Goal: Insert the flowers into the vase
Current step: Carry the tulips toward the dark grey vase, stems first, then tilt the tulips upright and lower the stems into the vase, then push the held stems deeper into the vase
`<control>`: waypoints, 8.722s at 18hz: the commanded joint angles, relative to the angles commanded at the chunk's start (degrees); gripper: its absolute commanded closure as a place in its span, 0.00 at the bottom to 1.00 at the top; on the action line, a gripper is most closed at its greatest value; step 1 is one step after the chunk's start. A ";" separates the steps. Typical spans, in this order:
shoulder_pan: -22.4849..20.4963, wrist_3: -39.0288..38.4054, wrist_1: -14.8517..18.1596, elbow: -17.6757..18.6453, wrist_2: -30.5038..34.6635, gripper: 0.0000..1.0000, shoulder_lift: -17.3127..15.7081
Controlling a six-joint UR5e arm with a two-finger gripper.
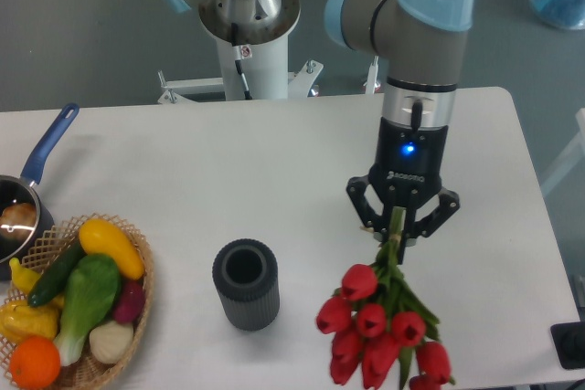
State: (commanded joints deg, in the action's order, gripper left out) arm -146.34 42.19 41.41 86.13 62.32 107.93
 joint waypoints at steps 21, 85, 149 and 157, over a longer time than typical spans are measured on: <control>1.33 9.84 -2.03 0.00 -35.92 0.75 1.85; -3.60 31.46 -1.86 14.68 -71.28 0.85 9.58; -4.65 46.14 -1.77 19.07 -72.43 0.84 17.58; -4.65 47.72 -1.68 19.33 -72.25 0.84 18.28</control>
State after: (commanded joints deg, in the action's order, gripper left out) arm -151.00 89.91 39.73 105.47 -9.93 126.21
